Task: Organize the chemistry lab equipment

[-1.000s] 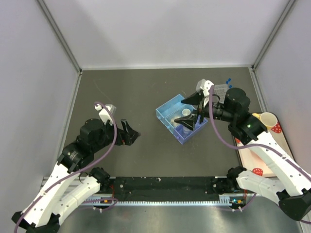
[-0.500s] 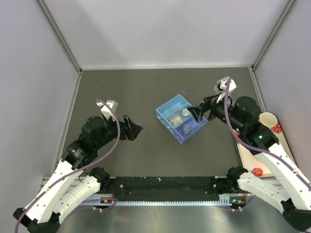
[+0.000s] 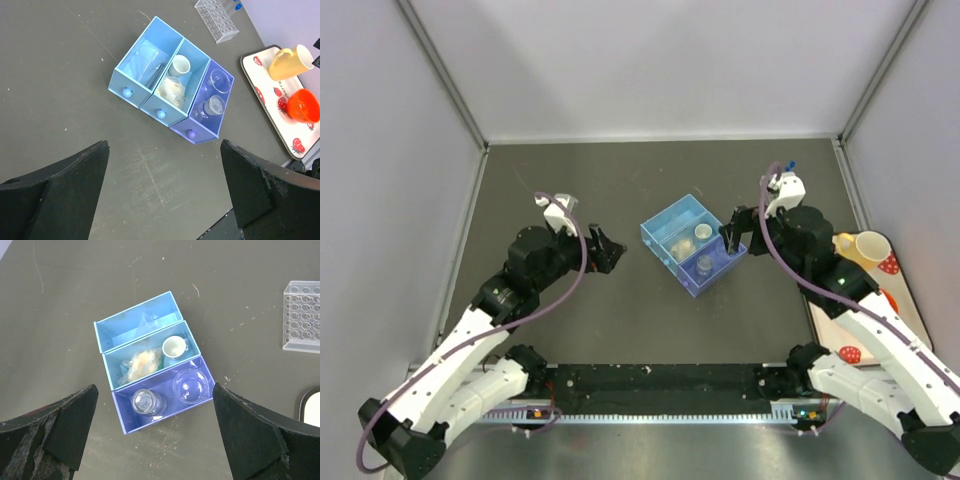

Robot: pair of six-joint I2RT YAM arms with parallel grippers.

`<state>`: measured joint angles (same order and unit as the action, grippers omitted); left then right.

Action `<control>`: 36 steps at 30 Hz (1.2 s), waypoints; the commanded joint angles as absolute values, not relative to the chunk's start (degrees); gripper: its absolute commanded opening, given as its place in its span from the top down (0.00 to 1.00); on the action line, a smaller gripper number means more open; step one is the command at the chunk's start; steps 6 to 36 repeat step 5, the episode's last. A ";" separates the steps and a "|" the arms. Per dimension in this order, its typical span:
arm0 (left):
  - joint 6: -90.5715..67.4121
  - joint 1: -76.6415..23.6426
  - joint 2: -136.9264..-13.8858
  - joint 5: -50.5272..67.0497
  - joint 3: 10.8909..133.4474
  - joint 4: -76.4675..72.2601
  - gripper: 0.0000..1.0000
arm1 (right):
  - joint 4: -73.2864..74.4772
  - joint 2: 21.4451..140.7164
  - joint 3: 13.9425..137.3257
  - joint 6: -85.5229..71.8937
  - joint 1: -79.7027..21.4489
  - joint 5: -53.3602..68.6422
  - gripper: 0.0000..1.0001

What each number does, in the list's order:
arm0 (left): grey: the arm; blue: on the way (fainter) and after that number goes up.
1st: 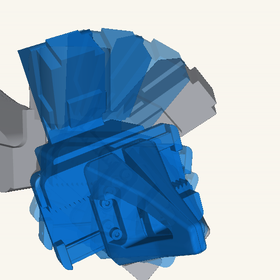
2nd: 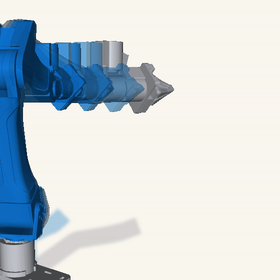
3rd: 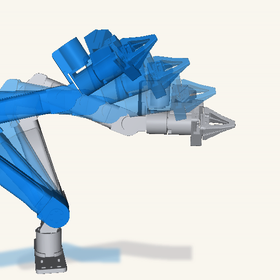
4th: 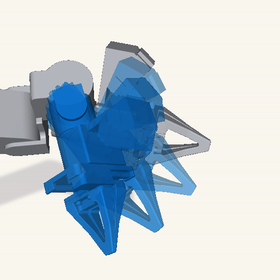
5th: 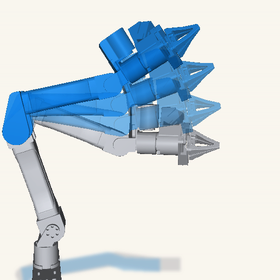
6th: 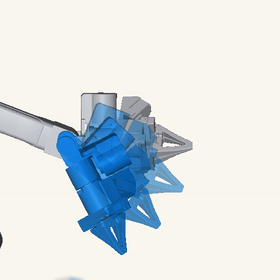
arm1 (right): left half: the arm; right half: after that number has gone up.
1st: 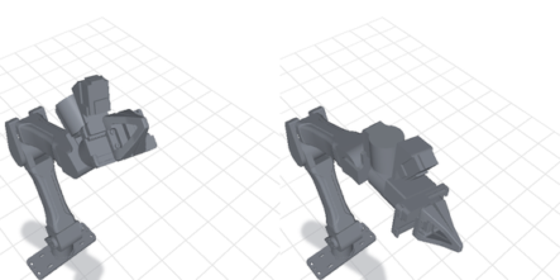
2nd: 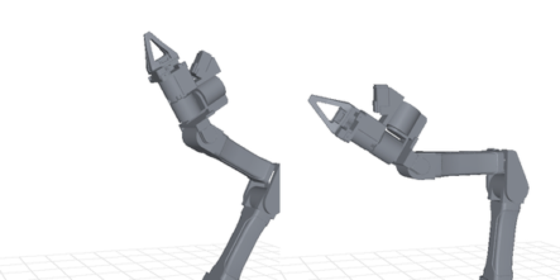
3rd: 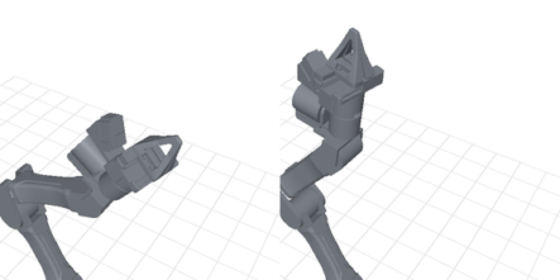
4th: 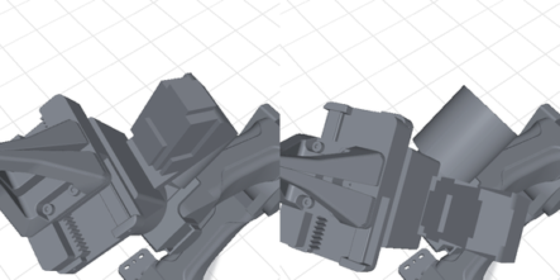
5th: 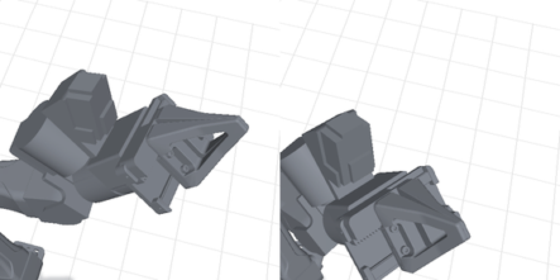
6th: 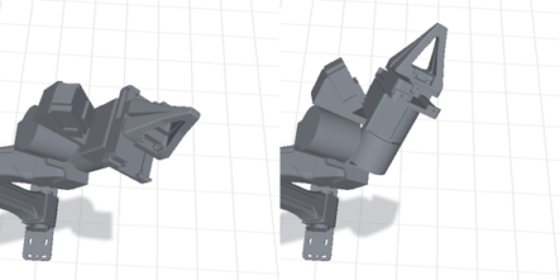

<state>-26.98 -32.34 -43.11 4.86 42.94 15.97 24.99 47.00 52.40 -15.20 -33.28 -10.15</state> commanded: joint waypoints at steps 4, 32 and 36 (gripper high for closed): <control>-24.96 -32.26 -44.38 3.96 42.71 9.41 0.01 | 24.52 48.77 53.96 -17.14 -33.66 -9.14 0.01; -24.53 -32.26 -44.30 3.61 42.71 9.58 0.01 | 23.56 48.78 53.79 -17.92 -33.84 -9.75 0.01; -24.53 -32.26 -44.30 3.61 42.71 9.58 0.01 | 23.56 48.78 53.79 -17.92 -33.84 -9.75 0.01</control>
